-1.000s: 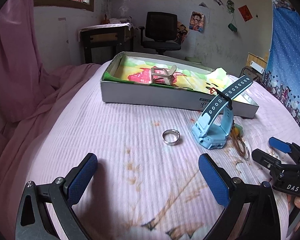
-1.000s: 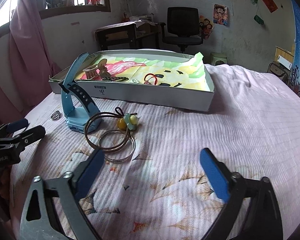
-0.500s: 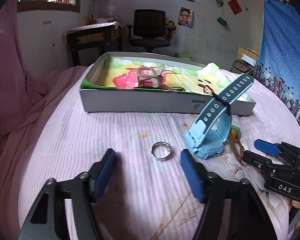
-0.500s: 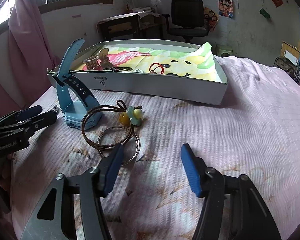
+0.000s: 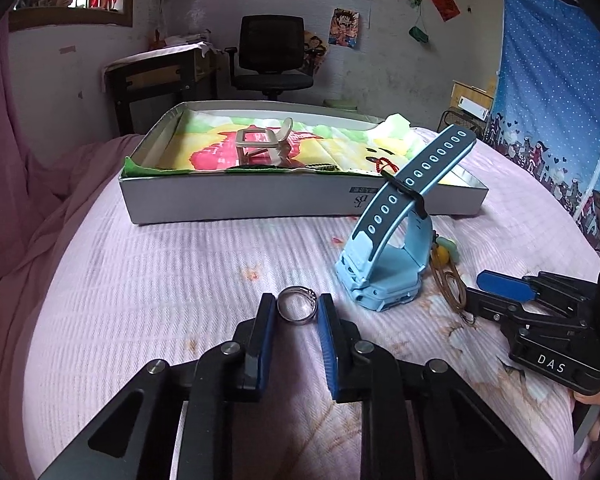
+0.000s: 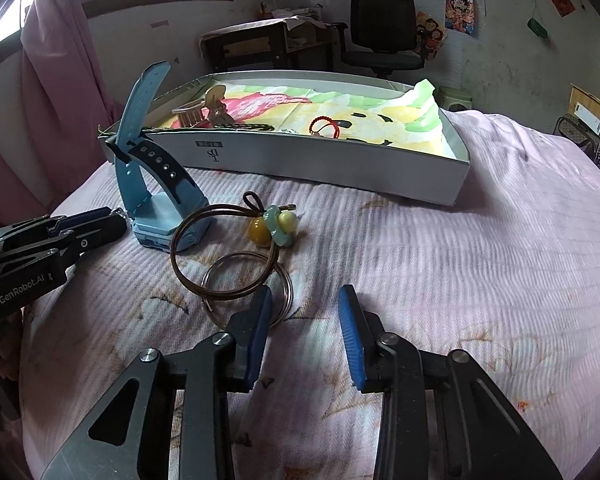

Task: Organize jewelry
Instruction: 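Grasp the silver ring with left tool while right grasps a metal ring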

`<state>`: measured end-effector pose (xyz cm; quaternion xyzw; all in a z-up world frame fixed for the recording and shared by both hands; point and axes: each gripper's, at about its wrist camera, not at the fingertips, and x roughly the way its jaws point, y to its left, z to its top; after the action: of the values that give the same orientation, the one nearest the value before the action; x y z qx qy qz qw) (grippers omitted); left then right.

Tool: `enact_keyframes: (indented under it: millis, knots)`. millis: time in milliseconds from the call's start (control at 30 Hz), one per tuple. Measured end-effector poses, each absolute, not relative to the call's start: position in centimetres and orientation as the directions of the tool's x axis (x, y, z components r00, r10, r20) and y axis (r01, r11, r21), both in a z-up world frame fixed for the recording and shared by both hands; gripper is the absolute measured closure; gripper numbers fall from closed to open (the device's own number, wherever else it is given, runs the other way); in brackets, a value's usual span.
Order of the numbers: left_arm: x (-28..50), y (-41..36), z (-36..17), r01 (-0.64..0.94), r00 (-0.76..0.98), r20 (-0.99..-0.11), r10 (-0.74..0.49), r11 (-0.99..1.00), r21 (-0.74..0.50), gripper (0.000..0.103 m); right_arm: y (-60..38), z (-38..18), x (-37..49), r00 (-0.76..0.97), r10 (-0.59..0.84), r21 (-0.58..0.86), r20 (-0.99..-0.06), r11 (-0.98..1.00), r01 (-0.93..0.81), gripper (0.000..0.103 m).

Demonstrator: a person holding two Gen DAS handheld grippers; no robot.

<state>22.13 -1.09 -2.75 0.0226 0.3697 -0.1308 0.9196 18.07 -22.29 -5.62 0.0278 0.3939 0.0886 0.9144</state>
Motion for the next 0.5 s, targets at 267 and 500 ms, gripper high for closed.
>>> enact_keyframes:
  millis: [267, 500]
  knots:
    - [21.89, -0.78, -2.76, 0.268, 0.693, -0.677, -0.247, 0.96, -0.077, 0.083, -21.53, -5.67, 18.15, 0.661, 0.22, 0.12, -0.718, 0.974, -0.194, 0.087]
    - [21.09, -0.66, -2.66, 0.284, 0.701, -0.661, -0.267, 0.955, -0.084, 0.083, -21.56, -5.87, 18.03, 0.65, 0.245, 0.143, -0.72, 0.968, -0.206, 0.099]
